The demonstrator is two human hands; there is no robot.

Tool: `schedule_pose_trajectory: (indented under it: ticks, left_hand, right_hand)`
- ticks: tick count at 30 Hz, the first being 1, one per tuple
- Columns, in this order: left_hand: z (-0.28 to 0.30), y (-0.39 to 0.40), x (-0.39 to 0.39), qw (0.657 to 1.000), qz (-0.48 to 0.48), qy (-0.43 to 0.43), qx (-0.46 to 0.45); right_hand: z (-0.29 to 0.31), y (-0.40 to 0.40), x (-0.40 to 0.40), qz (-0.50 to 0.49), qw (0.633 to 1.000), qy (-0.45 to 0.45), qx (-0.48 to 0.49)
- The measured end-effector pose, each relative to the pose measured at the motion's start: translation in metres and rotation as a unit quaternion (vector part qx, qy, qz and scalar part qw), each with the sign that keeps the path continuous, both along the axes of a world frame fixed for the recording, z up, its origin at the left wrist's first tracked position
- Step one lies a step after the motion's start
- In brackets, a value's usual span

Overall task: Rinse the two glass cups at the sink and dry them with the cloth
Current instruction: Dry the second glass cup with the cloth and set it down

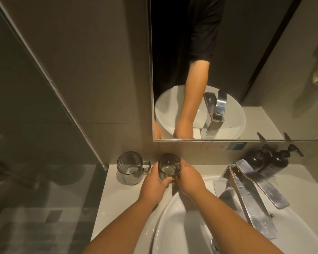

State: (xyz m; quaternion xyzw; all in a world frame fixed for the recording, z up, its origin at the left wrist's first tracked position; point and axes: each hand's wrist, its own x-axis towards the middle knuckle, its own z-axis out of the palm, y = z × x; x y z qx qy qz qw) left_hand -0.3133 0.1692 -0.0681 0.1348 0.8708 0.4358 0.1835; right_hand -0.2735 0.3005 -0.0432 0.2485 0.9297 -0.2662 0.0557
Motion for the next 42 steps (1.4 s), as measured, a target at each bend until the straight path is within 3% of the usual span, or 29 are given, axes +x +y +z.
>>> schedule_pose_trajectory:
  ticks: [8,11,14,16,20,23,27,31,36,42]
  left_hand:
    - [0.007,-0.026,0.022,0.997,0.035,-0.072,-0.007]
    - [0.01,-0.05,0.033,0.993,0.079,-0.085,0.025]
    - [0.016,-0.076,0.036,0.981,0.161,-0.078,0.07]
    - [0.022,-0.087,0.034,0.971,0.21,-0.066,0.088]
    - [0.035,-0.091,0.023,0.973,0.221,-0.021,0.057]
    - [0.044,-0.087,0.01,0.978,0.206,-0.007,0.015]
    - [0.013,-0.089,-0.015,0.974,0.214,-0.033,0.067]
    - [0.027,-0.096,-0.019,0.971,0.199,-0.054,0.119]
    - [0.029,-0.104,-0.022,0.945,0.259,-0.098,0.173]
    - [0.011,-0.104,-0.022,0.952,0.234,-0.098,0.172]
  right_hand:
    - [0.022,0.001,0.015,-0.002,1.0,-0.024,0.011]
    - [0.045,-0.009,0.031,0.003,0.997,0.071,0.033]
    - [0.065,-0.023,0.041,0.068,0.981,0.166,0.071]
    - [0.075,-0.036,0.037,0.125,0.973,0.182,0.065]
    - [0.078,-0.065,0.001,0.225,0.969,0.094,0.034]
    - [0.067,-0.083,-0.033,0.244,0.969,-0.005,0.025]
    - [0.052,-0.099,-0.056,0.207,0.977,-0.047,0.024]
    - [0.044,-0.103,-0.044,0.158,0.987,-0.008,0.041]
    - [0.028,-0.099,-0.022,0.059,0.995,0.007,-0.084]
    - [0.014,-0.103,-0.017,0.072,0.989,0.004,-0.126]
